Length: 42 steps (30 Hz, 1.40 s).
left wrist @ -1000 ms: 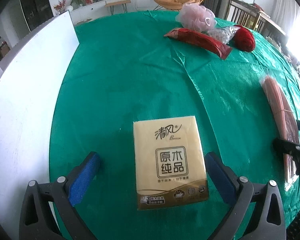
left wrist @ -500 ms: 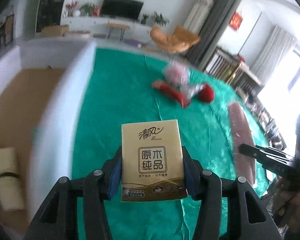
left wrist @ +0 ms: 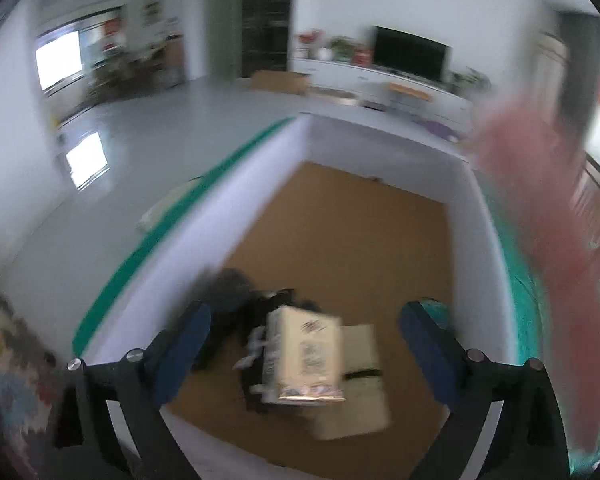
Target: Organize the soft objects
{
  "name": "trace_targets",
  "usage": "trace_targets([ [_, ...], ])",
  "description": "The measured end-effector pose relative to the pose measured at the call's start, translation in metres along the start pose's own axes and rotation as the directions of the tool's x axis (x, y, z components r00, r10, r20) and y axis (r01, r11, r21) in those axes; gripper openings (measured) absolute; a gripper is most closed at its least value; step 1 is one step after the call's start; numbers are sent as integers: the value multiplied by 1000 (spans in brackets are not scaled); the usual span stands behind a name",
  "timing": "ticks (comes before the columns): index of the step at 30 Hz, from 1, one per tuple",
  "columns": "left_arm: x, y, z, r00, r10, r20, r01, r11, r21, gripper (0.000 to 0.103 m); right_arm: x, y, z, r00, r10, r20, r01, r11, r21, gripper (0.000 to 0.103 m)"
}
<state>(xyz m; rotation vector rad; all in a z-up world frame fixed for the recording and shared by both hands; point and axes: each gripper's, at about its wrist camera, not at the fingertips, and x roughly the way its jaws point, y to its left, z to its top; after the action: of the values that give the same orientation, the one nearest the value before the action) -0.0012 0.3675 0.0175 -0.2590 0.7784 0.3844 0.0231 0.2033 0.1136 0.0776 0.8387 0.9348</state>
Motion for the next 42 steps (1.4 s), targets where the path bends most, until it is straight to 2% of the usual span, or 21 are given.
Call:
trace_targets([
  [2, -2, 12, -5, 1000, 20, 3, -20, 999, -34, 96, 5, -7, -5, 1000, -9, 2, 9, 1000, 23, 75],
  [4, -3, 16, -9, 1000, -4, 19, 5, 999, -54, 96, -2, -24, -16, 999, -34, 24, 33, 998, 53, 75],
  [7, -4, 2, -14, 998, -55, 22, 56, 997, -44, 96, -22, -66, -37, 982, -179, 62, 174, 982, 74, 75],
  [8, -4, -4, -14, 997, -71, 23, 71, 997, -37, 96, -29, -84, -48, 964, -255, 70, 250, 965, 76, 75],
  [9, -7, -17, -15, 994, -108, 28, 109, 994, -23, 96, -36, -100, -55, 946, -316, 69, 311, 947, 75, 75],
  [10, -11, -29, -14, 989, -141, 33, 141, 990, -12, 96, -41, -123, -64, 917, -394, 61, 390, 918, 74, 75],
  [12, -21, -61, -14, 973, -228, 39, 227, 974, 27, 96, -55, -168, -98, 831, -555, 17, 552, 829, 88, 75],
  [14, -34, -96, -20, 946, -323, 27, 320, 944, 83, 96, -71, -209, -128, 764, -643, -47, 643, 753, 138, 75],
  [17, -46, -157, -41, 895, -444, -54, 446, 878, 172, 102, -106, -261, -164, 683, -722, -111, 722, 645, 248, 75],
  [19, -40, -204, -67, 855, -497, -147, 519, 821, 239, 102, -124, -283, -178, 649, -749, -135, 746, 592, 305, 75],
  [22, -16, -259, -98, 843, -478, -249, 537, 777, 328, 102, -141, -308, -189, 602, -782, -163, 779, 530, 335, 75],
  [24, 8, -289, -112, 857, -424, -294, 510, 777, 368, 102, -142, -315, -193, 586, -792, -172, 792, 514, 330, 75],
  [25, 24, -303, -118, 869, -388, -307, 486, 786, 382, 102, -138, -314, -194, 583, -794, -174, 795, 511, 328, 75],
  [26, 31, -309, -120, 874, -377, -307, 476, 790, 386, 102, -142, -314, -200, 590, -788, -175, 788, 515, 336, 75],
  [31, 74, -347, -112, 909, -310, -278, 405, 812, 420, 102, -142, -321, -202, 589, -788, -182, 785, 503, 363, 80],
  [34, 95, -360, -104, 927, -283, -247, 368, 819, 441, 102, -145, -310, -210, 589, -788, -181, 783, 502, 366, 81],
  [36, 105, -360, -107, 933, -266, -241, 350, 822, 449, 102, -144, -311, -211, 589, -787, -181, 783, 502, 367, 81],
  [39, 117, -365, -108, 933, -258, -251, 348, 825, 446, 102, -144, -310, -211, 590, -787, -180, 783, 502, 367, 81],
  [42, 114, -361, -113, 938, -275, -209, 342, 824, 451, 103, -144, -310, -211, 590, -787, -180, 783, 502, 367, 81],
])
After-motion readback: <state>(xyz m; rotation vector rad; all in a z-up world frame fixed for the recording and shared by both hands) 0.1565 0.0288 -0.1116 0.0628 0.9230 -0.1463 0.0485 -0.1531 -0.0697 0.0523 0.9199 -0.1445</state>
